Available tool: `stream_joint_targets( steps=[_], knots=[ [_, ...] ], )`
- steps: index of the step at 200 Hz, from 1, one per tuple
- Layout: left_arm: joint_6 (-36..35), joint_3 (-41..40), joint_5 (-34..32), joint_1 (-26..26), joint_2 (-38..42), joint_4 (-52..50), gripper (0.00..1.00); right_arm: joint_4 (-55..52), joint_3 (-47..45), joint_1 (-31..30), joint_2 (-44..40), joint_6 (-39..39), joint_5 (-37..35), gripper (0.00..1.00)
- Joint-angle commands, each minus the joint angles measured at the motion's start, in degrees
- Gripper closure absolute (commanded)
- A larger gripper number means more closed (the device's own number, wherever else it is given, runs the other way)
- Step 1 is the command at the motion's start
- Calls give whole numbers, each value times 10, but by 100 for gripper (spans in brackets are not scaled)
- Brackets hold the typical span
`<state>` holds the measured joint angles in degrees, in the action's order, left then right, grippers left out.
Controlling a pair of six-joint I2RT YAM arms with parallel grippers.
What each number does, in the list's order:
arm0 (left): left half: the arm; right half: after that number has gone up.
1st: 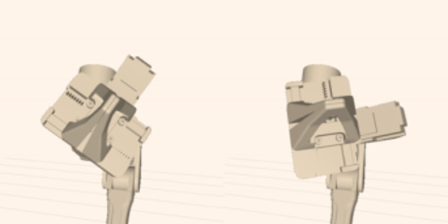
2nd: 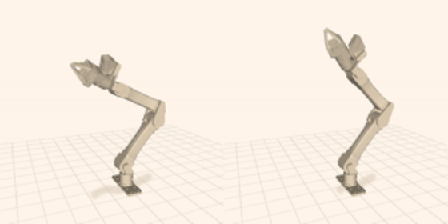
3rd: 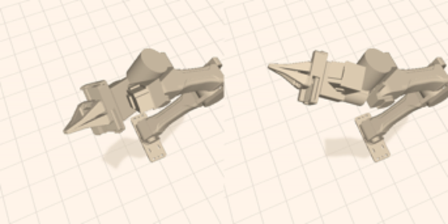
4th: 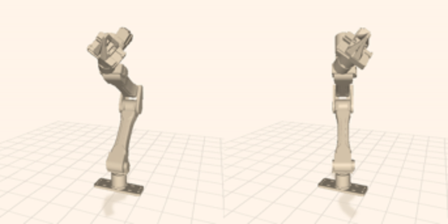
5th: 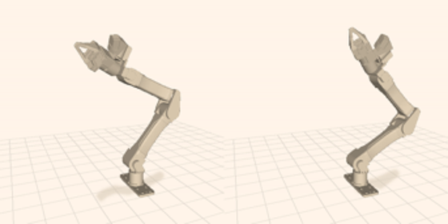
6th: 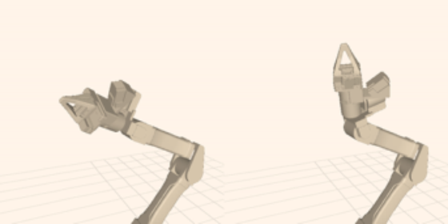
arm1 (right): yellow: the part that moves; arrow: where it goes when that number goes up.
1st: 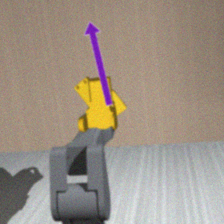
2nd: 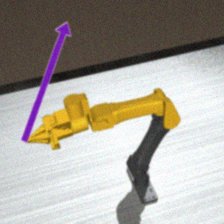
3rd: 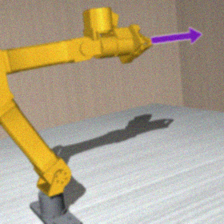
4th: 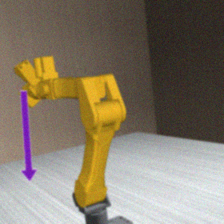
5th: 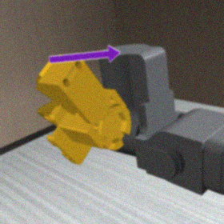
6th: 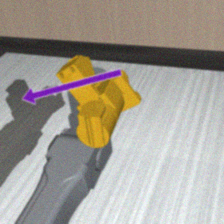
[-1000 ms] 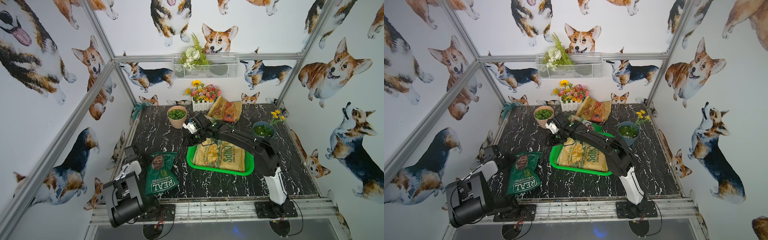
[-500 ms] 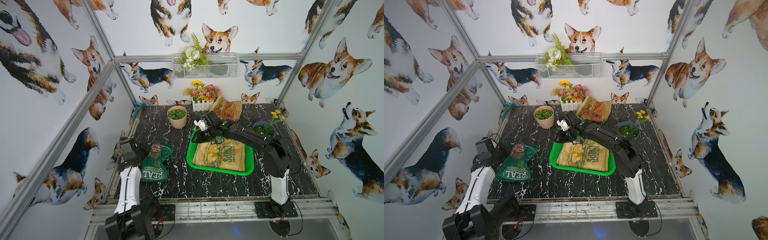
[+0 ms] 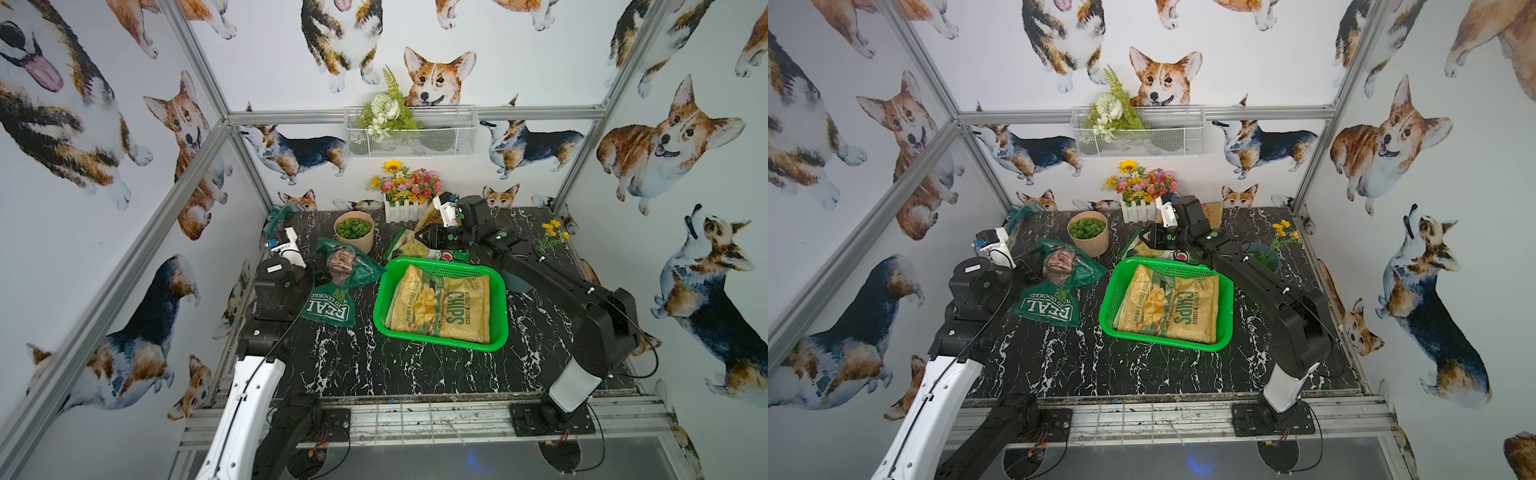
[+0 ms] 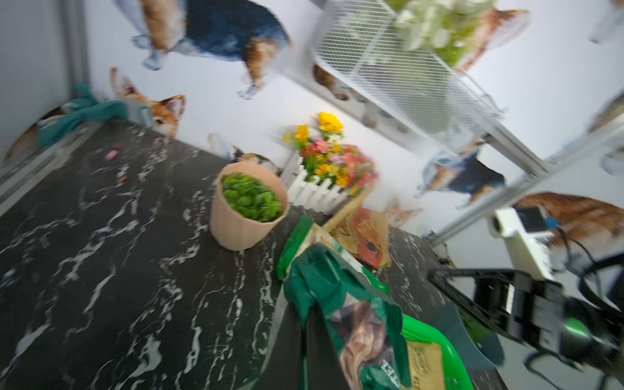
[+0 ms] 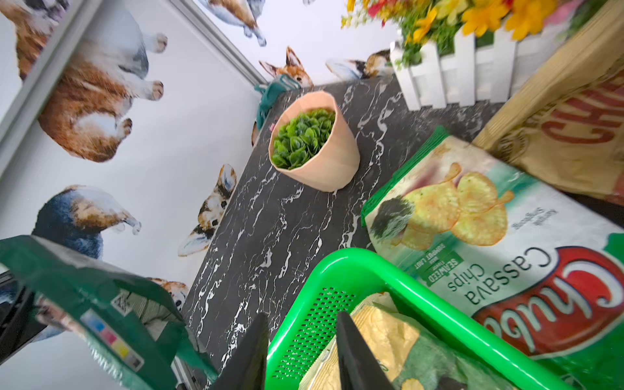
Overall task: Put the potato chips into the basket
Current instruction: Place the potato chip in the basket.
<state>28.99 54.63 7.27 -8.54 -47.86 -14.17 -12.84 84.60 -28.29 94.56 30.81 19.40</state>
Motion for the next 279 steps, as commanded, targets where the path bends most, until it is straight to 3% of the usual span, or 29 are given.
stream_joint_targets(
  steps=[1,41,73,129,177,209,217,239,250,264,279],
  knots=[
    [-131,76,-46,-94,-69,-73,100,58,-29,16,-36,1,-38,63],
    [-183,173,-9,-221,-203,-147,100,75,-78,47,-95,3,-70,62],
    [-199,225,31,-267,-289,-157,100,73,-108,63,-129,-3,-86,62],
    [-252,308,6,-284,-448,-223,100,65,-116,70,-146,-15,-86,62],
    [-340,342,-33,-302,-486,-229,100,62,-117,73,-141,-17,-82,62],
    [-370,369,-14,-306,-527,-244,100,63,-111,74,-128,-18,-76,62],
    [-373,381,-6,-312,-545,-254,94,57,-107,73,-124,-19,-74,62],
    [-368,404,-19,-330,-578,-272,57,25,-104,73,-127,-27,-75,62],
    [-350,392,-32,-330,-568,-249,45,5,-116,73,-137,-30,-78,61],
    [-331,349,-38,-327,-526,-187,38,-12,-145,73,-158,-25,-73,62],
    [-294,299,-24,-310,-476,-115,35,-15,-191,73,-186,-7,-55,66]
  ],
)
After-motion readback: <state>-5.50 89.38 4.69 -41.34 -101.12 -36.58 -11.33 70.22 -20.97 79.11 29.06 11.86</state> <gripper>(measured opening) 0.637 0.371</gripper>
